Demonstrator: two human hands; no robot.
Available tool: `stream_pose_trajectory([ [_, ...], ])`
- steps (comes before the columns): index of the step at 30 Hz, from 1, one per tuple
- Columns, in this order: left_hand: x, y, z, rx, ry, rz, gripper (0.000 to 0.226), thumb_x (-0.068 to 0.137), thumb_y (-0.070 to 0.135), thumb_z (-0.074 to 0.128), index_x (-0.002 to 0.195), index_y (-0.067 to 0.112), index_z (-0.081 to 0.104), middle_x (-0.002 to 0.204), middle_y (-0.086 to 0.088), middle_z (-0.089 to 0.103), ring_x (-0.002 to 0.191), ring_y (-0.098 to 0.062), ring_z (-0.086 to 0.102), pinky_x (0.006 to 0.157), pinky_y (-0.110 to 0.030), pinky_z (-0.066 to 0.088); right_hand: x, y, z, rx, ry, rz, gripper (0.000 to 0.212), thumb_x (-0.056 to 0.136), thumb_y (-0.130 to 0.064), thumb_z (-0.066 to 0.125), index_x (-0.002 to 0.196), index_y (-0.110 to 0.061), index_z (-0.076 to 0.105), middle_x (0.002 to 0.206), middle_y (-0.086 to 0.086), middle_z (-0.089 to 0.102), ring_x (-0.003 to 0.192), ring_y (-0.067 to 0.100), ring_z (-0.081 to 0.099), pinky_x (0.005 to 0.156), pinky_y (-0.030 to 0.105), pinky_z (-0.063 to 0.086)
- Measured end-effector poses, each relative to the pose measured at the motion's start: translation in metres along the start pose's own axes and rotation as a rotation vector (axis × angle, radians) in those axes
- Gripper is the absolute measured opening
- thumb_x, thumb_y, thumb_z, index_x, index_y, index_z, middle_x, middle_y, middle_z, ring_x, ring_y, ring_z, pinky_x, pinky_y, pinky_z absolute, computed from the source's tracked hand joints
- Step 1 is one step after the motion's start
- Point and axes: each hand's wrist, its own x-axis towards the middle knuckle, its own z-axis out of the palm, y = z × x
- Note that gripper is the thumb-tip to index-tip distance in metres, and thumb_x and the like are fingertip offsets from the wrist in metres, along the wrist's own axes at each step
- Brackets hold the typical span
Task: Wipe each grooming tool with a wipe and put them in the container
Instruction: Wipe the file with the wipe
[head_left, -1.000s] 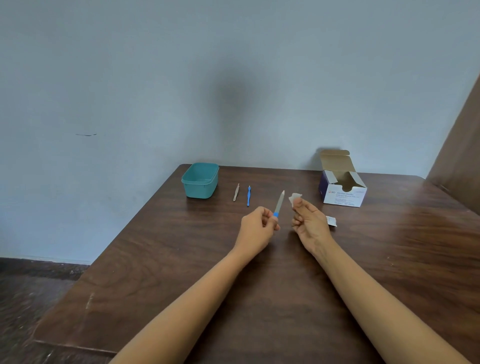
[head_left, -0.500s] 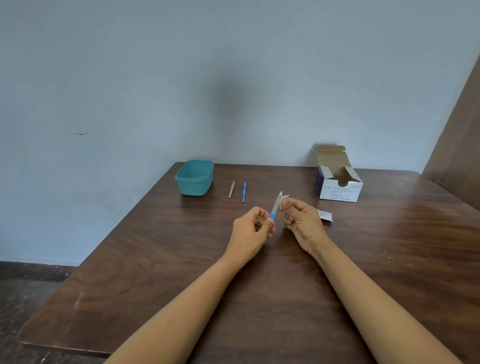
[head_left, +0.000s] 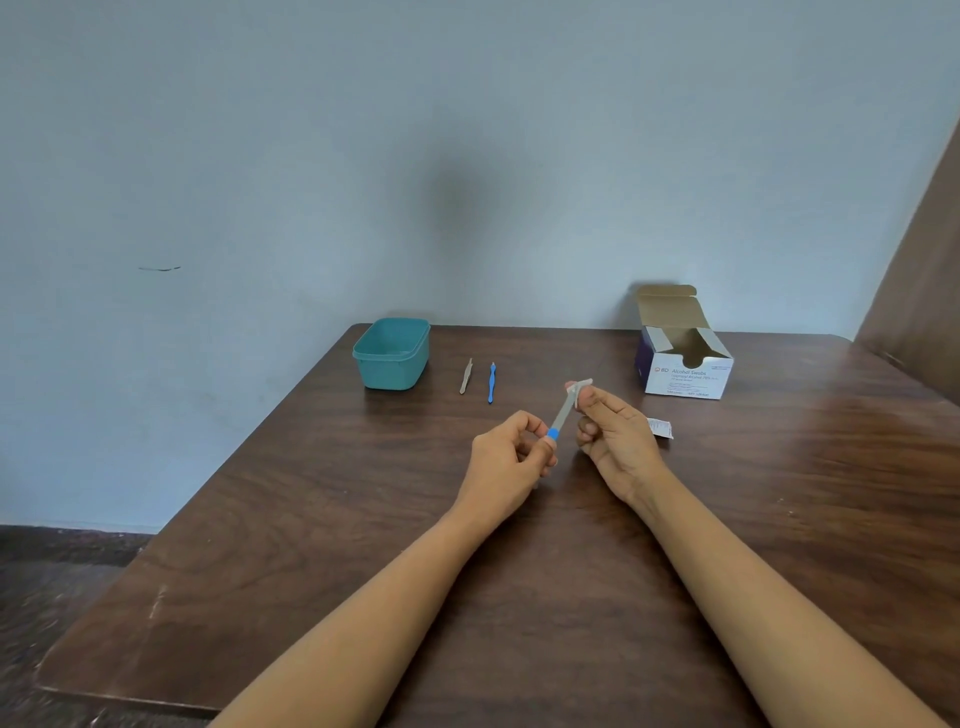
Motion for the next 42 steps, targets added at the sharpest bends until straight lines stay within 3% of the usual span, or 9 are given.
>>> stream_pose_trajectory([
  [4, 0.0002, 0.0012, 0.0002, 0.037, -0.002, -0.01, 0.006, 0.093, 0.022, 0.059, 0.097, 0.017, 0.062, 0.072, 0.006, 0.069, 0.063, -0.002, 0.062, 0.063, -0.022, 0.055, 0.0007, 0.0009, -0.0012, -0.044, -0.032, 0.005, 0.013, 0.09, -0.01, 0.059, 0.094, -0.008, 0.071, 0.095, 0.003, 0.068, 0.052, 0.004, 0.042, 0.055, 0.018, 0.036],
  [9, 0.0002, 0.0003, 0.0005, 0.066, 0.021, -0.01, 0.003, 0.092, 0.022, 0.06, 0.094, 0.02, 0.061, 0.072, 0.005, 0.069, 0.065, -0.004, 0.064, 0.071, -0.028, 0.057, -0.0018, 0.0015, -0.0013, -0.113, -0.036, -0.008, 0.011, 0.086, -0.006, 0.065, 0.094, -0.007, 0.071, 0.072, -0.001, 0.057, 0.055, 0.006, 0.041, 0.056, 0.02, 0.036],
  [17, -0.0008, -0.0008, -0.0009, 0.151, 0.036, 0.024, 0.003, 0.092, 0.022, 0.058, 0.091, 0.024, 0.059, 0.074, -0.004, 0.069, 0.07, -0.017, 0.064, 0.072, -0.035, 0.057, -0.003, 0.0023, 0.0015, -0.108, -0.01, -0.025, 0.006, 0.083, -0.005, 0.067, 0.084, -0.01, 0.068, 0.068, -0.001, 0.053, 0.055, 0.006, 0.04, 0.052, 0.017, 0.035],
  [29, -0.0024, -0.001, -0.001, 0.185, 0.023, 0.027, 0.004, 0.092, 0.023, 0.059, 0.092, 0.026, 0.059, 0.074, -0.003, 0.069, 0.07, -0.015, 0.064, 0.073, -0.033, 0.056, -0.003, 0.0017, 0.0012, -0.269, -0.001, -0.076, 0.017, 0.09, -0.002, 0.057, 0.083, -0.007, 0.071, 0.062, 0.0, 0.049, 0.056, 0.006, 0.038, 0.051, 0.019, 0.029],
  [35, -0.001, -0.0013, -0.0011, 0.173, 0.027, 0.013, 0.004, 0.093, 0.023, 0.059, 0.092, 0.026, 0.059, 0.075, -0.002, 0.069, 0.07, -0.013, 0.064, 0.072, -0.032, 0.058, -0.0009, 0.0054, -0.0002, -0.298, 0.051, -0.107, 0.005, 0.082, -0.013, 0.071, 0.08, -0.012, 0.075, 0.06, 0.0, 0.05, 0.053, 0.006, 0.037, 0.049, 0.02, 0.032],
  [42, -0.0006, -0.001, -0.0005, 0.171, 0.019, 0.0, 0.004, 0.093, 0.022, 0.059, 0.093, 0.026, 0.059, 0.077, 0.0, 0.069, 0.072, -0.011, 0.065, 0.074, -0.031, 0.058, -0.0026, 0.0054, 0.0008, -0.299, 0.076, -0.106, 0.005, 0.083, -0.012, 0.071, 0.08, -0.008, 0.072, 0.057, -0.002, 0.049, 0.054, 0.007, 0.037, 0.05, 0.021, 0.032],
])
